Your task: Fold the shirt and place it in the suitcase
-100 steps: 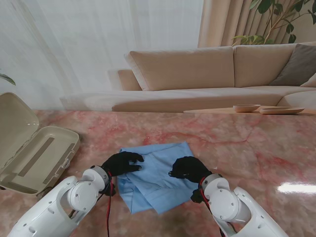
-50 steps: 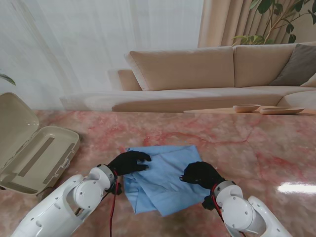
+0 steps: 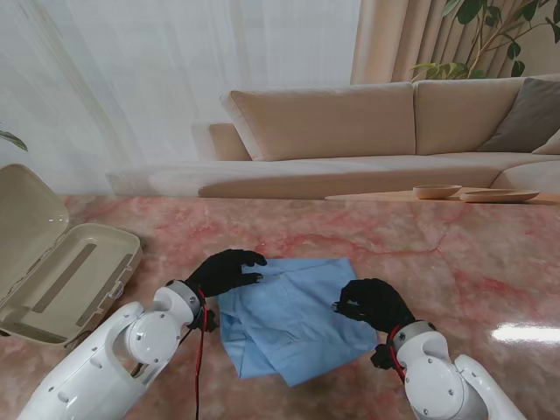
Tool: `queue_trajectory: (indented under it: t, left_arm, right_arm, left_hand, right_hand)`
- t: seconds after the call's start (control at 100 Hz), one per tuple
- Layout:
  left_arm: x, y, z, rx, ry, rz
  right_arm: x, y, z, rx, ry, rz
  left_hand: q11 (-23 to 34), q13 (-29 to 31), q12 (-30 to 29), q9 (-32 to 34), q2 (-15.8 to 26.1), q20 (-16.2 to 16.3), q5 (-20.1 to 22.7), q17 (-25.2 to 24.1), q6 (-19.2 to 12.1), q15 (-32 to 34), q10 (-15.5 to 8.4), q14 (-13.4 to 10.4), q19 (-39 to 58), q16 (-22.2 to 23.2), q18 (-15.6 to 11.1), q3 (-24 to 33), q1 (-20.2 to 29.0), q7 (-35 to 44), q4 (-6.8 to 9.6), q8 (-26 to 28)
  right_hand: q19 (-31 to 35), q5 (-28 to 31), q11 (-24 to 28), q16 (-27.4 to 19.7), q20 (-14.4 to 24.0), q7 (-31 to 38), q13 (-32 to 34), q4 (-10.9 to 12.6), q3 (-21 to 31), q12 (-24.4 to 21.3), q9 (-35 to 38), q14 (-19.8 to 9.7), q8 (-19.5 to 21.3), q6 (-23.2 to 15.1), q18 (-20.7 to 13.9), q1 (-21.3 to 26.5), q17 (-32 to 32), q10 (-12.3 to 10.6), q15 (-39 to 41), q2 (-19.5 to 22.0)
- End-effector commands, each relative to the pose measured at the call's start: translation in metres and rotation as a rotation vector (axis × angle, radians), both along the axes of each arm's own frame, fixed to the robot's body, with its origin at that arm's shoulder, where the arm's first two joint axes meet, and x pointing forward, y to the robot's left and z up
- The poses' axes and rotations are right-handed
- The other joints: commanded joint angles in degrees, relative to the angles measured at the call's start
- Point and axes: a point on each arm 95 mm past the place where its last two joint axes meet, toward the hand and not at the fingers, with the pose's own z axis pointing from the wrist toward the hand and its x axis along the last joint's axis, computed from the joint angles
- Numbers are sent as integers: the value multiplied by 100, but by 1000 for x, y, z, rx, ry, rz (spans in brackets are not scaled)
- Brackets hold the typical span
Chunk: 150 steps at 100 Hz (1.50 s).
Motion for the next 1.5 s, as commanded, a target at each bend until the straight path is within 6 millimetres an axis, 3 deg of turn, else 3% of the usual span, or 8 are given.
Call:
queue_trajectory:
  t: [0.0,0.18,0.36,0.59,0.95,1.49]
  left_arm:
    - [-5,3,3,11,-14,9]
    - [-16,18,8,30,-21,45]
    - [-24,27,3,49,2,58]
    - [-26,29,-8,57,45,41]
    - [-27,29,-17,61,84,28]
    - [-29,27,-19,46,101,31]
  right_arm:
    - [1,-2,4,3,5,-3]
    - [8,-12,12,-55,13,-22]
    - [17,-19,12,-164,21,-55]
    - [26,-21,7,-261,75,-95]
    - [37,-22,-10,-329,205,-112]
    - [43,-20,-24,-385,336,-110]
  left_hand:
    - [4,-169,-18,-259,237,-29,-136,-81,56,-24,-17,146,-79,-56,67,-67,37,-73,79,31]
    - [-19,-167,-28,-232,237,-43,-110,-83,49,-34,-18,164,-73,-60,77,-71,18,-100,75,24]
    - [-29,-151,-27,-203,237,-53,-89,-80,38,-33,-18,162,-70,-57,92,-72,4,-122,72,27]
    - [-38,-160,-21,-206,249,-62,-91,-96,49,-32,-16,178,-76,-50,94,-70,4,-141,71,37]
    - [-37,-170,-13,-211,259,-66,-95,-114,47,-25,-27,180,-81,-40,103,-73,-1,-155,69,52]
    - [-43,-174,-11,-213,261,-81,-83,-125,36,-25,-23,180,-91,-36,104,-77,4,-165,63,63]
  right_hand:
    - [214,-132,-26,170,71,-252,160,369,-186,37,-47,59,179,15,124,-122,60,-11,211,118]
    - [611,-368,291,779,385,-568,285,378,-404,365,-161,188,389,54,201,-255,216,118,1051,207]
    - [1204,-582,602,1605,789,-878,282,357,-634,772,-382,164,279,271,90,-555,384,241,2387,350]
    - [1543,-859,881,2277,1034,-1109,-106,298,-935,1338,-873,139,180,453,-77,-1079,210,382,3233,748]
    - [1566,-1139,868,2566,1170,-1307,-596,270,-939,1689,-1418,115,69,541,-187,-1317,-71,455,3378,819]
    - [1544,-1020,845,2648,1249,-1268,-682,259,-920,1818,-1496,114,45,482,-216,-1279,-141,470,3378,782]
